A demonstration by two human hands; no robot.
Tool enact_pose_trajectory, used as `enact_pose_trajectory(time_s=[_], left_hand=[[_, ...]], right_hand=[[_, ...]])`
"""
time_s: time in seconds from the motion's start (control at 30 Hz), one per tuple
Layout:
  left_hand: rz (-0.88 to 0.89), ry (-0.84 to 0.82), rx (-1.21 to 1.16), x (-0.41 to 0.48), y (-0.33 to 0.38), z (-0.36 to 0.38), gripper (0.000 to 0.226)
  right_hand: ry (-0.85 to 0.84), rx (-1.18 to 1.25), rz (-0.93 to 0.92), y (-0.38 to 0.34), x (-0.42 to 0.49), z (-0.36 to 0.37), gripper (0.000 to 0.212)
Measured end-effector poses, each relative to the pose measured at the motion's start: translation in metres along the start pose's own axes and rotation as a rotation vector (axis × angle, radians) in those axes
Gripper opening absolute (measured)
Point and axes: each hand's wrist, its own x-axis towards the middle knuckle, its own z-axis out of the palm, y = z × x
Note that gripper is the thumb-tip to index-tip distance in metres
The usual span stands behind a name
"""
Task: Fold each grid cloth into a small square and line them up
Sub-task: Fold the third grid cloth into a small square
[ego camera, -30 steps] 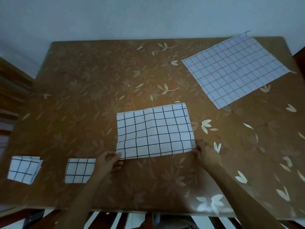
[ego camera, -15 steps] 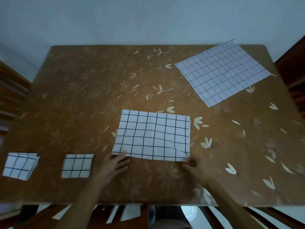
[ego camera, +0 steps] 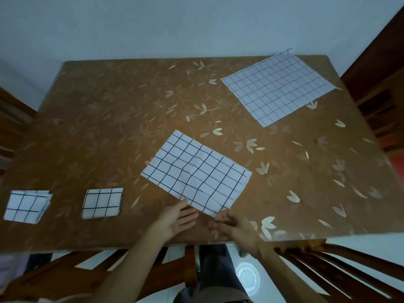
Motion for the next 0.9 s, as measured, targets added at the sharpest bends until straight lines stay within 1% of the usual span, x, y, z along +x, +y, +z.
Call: enact_pose_trajectory(time_s=[0.07, 0.1, 0.13, 0.17, 0.23, 0.3, 0.37, 0.4, 0.43, 0.47, 0.53, 0.6, 0.67, 0.7, 0.77, 0.8, 0.83, 0.9], left_hand=[[0.021, -0.013, 0.008, -0.005, -0.007, 0.007, 0.043], [0.040, -0.005, 0.018, -0.006, -0.010, 0.009, 0.050], [0.064, 0.012, 0.032, -0.007, -0.012, 0.010, 0.054], [0.085, 0.027, 0.038, -0.010, -0.014, 0.011, 0.052], [0.105, 0.038, 0.045, -0.015, -0.016, 0.008, 0.030], [0.108, 0.021, 0.050, -0.020, -0.014, 0.002, 0.020], [0.118, -0.001, 0.075, -0.023, -0.012, -0.005, 0.009], [0.120, -0.010, 0.084, -0.022, -0.012, -0.009, 0.008], [0.117, -0.028, 0.075, -0.023, -0.011, -0.013, 0.012], [0.109, -0.047, 0.070, -0.023, -0.011, -0.016, 0.019], [0.091, -0.107, 0.075, -0.025, -0.011, -0.021, 0.028], [0.080, -0.169, 0.138, -0.031, -0.011, -0.027, 0.029], [0.081, -0.187, 0.234, -0.038, -0.012, -0.031, 0.030], [0.092, -0.167, 0.282, -0.041, -0.012, -0.033, 0.032], [0.154, -0.043, 0.385, -0.042, -0.014, -0.036, 0.041], [0.212, 0.043, 0.462, -0.040, -0.016, -0.039, 0.046], [0.298, 0.129, 0.576, -0.038, -0.018, -0.043, 0.051], [0.530, 0.260, 0.948, -0.035, -0.021, -0.053, 0.059]], right_hand=[[-0.083, -0.085, 0.000, 0.002, -0.011, 0.006, 0.021], [-0.109, -0.120, -0.007, 0.003, -0.015, 0.008, 0.020], [-0.118, -0.152, -0.019, 0.005, -0.019, 0.010, 0.021], [-0.112, -0.161, -0.036, 0.007, -0.022, 0.010, 0.023], [-0.051, -0.235, -0.079, 0.013, -0.024, 0.008, 0.032], [0.058, -0.435, -0.138, 0.022, -0.022, 0.001, 0.045], [0.176, -0.753, -0.287, 0.032, -0.017, -0.010, 0.061], [0.215, -0.922, -0.378, 0.039, -0.012, -0.016, 0.071], [0.218, -1.068, -0.429, 0.046, -0.008, -0.020, 0.081], [0.187, -1.186, -0.434, 0.049, -0.006, -0.022, 0.090], [0.133, -1.299, -0.442, 0.050, -0.003, -0.018, 0.097], [0.116, -1.324, -0.519, 0.048, -0.003, -0.011, 0.090], [0.126, -1.357, -0.621, 0.047, -0.002, -0.005, 0.071], [0.143, -1.364, -0.633, 0.048, 0.001, -0.004, 0.058], [0.132, -1.324, -0.566, 0.046, 0.002, -0.002, 0.036], [0.118, -1.307, -0.524, 0.042, 0.000, 0.000, 0.029], [0.120, -1.285, -0.510, 0.040, -0.001, 0.000, 0.026], [0.115, -1.224, -0.507, 0.034, -0.004, 0.001, 0.029]])
